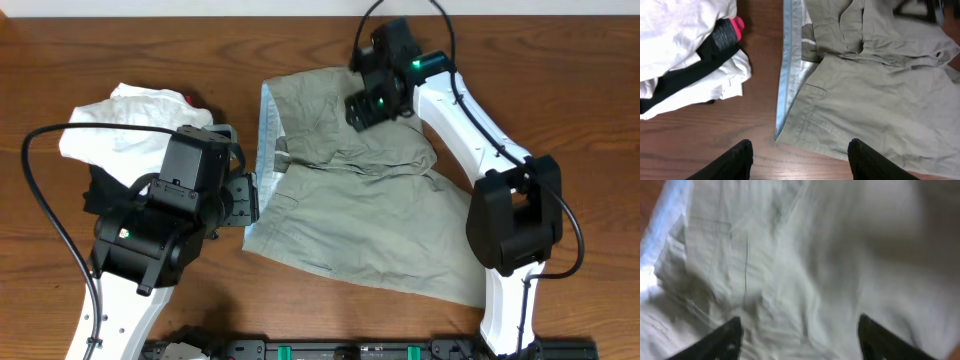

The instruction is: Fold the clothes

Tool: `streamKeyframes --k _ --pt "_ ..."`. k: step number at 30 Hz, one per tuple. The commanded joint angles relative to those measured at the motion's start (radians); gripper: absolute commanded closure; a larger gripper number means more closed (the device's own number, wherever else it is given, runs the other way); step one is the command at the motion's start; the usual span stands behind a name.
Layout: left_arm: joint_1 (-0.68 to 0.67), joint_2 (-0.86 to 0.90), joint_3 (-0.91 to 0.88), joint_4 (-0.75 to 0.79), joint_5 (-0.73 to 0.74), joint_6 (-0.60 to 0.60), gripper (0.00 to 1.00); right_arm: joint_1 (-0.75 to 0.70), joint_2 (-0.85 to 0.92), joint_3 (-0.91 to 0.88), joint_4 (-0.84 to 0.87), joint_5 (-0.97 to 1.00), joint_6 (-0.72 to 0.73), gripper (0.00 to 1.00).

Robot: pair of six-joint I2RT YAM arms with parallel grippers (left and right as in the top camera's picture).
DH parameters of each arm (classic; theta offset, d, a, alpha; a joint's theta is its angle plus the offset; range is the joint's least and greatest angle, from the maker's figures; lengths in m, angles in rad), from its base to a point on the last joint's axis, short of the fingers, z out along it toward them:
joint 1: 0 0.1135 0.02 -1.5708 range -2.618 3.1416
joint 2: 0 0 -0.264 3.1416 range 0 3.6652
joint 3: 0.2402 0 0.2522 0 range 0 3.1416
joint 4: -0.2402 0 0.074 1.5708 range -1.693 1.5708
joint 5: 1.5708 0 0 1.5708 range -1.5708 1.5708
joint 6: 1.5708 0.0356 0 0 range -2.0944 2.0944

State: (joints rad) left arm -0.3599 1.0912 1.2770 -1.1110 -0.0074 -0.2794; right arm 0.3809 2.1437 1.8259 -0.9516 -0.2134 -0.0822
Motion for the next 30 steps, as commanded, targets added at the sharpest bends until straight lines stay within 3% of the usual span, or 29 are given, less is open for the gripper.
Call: streamKeyframes --k 1,5,15,17,21,24,28,30 --pt "0.006 0.0 0.014 -0.003 -0.009 0.017 0.37 0.042 -0.028 0.012 -0.082 -0.011 -0.141 0.36" --pt "0.006 0.0 0.014 -0.003 -0.008 0.017 0.37 0.082 -0.027 0.005 -0.131 0.032 -0.166 0.36" --pt "0.006 0.0 0.014 -0.009 -0.009 0.017 0.37 0.131 -0.016 -0.127 -0.042 0.199 -0.149 0.34" --pt "0.006 0.0 0.014 -0.009 -0.009 0.017 0.37 0.128 -0.016 -0.135 -0.037 0.216 -0.133 0.39" --pt "0.006 0.0 0.014 -0.008 -0.009 0.017 0.37 0.123 -0.016 -0.137 -0.003 0.209 -0.095 0.62" --pt "0.006 0.0 0.014 -0.01 -0.009 0.017 0.37 0.124 -0.016 -0.139 0.032 0.209 -0.045 0.69" --pt "0.006 0.0 0.014 -0.011 -0.009 0.017 0.37 0.124 -0.016 -0.143 0.07 0.173 -0.023 0.68" --pt "0.006 0.0 0.014 -0.011 -0.009 0.017 0.37 0.127 -0.016 -0.143 0.048 0.169 -0.066 0.55"
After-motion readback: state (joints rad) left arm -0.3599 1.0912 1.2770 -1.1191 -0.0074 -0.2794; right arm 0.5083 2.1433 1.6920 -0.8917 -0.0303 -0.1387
